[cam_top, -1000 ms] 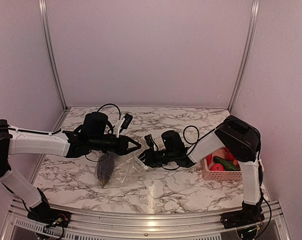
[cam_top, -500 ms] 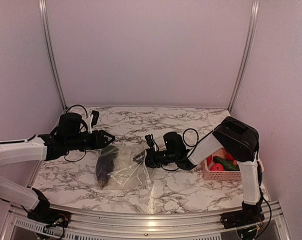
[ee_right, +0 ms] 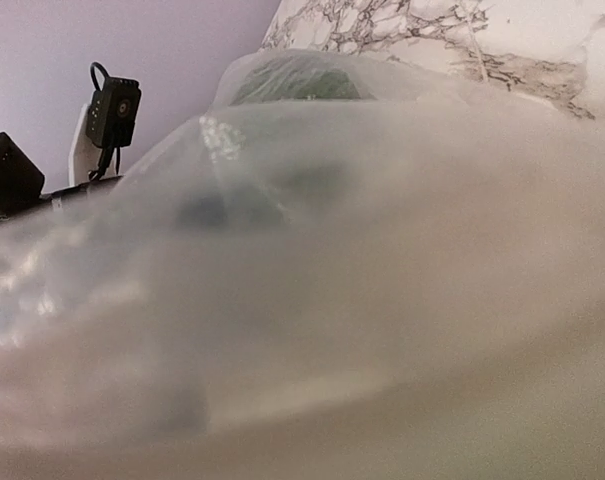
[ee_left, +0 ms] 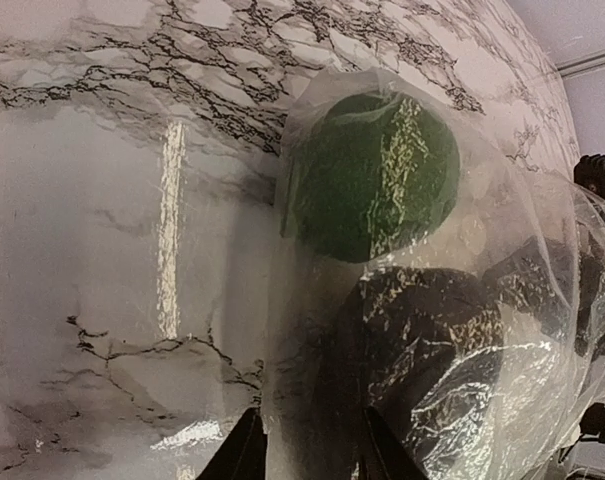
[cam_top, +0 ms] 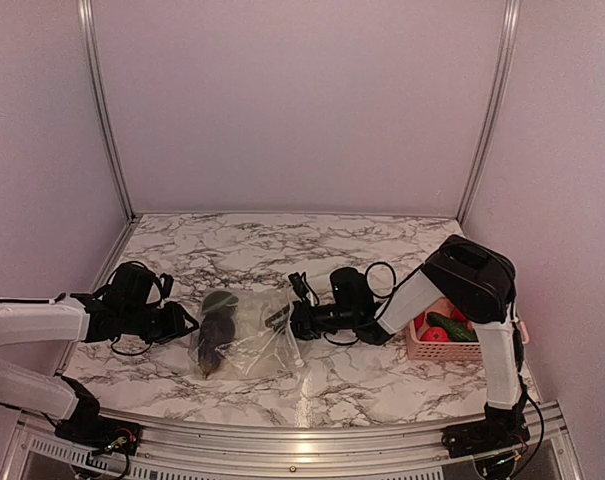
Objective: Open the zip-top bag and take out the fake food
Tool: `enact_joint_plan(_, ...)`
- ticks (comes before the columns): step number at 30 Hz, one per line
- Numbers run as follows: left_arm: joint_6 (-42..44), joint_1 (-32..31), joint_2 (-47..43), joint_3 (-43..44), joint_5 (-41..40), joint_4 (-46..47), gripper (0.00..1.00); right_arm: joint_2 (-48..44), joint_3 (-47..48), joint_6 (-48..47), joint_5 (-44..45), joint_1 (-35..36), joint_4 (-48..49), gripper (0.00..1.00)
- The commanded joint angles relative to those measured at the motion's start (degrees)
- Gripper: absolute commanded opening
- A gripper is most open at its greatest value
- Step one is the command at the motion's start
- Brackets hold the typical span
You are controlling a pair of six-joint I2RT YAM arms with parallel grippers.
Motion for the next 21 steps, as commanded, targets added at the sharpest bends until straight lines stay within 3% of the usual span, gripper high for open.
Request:
enact_joint_plan(1, -2.93, -0.49, 0.60, -3.07, 5.05, 7.87, 0.32, 2.73, 0.52, 0.06, -3.05, 0.18, 3.02, 0.60)
enact_joint_plan(9, -6.29, -3.83, 5.70, -1.68, 6.13, 18.48, 0.30, 4.12, 2.27, 0.46, -5.12, 0.55, 4.02, 0.66)
enact_joint_plan(21, -14.80, -11.47, 15.38, -0.84, 4.04, 31.91, 0.20, 3.12, 3.35, -2.60, -7.89, 2.54, 2.37, 0.80)
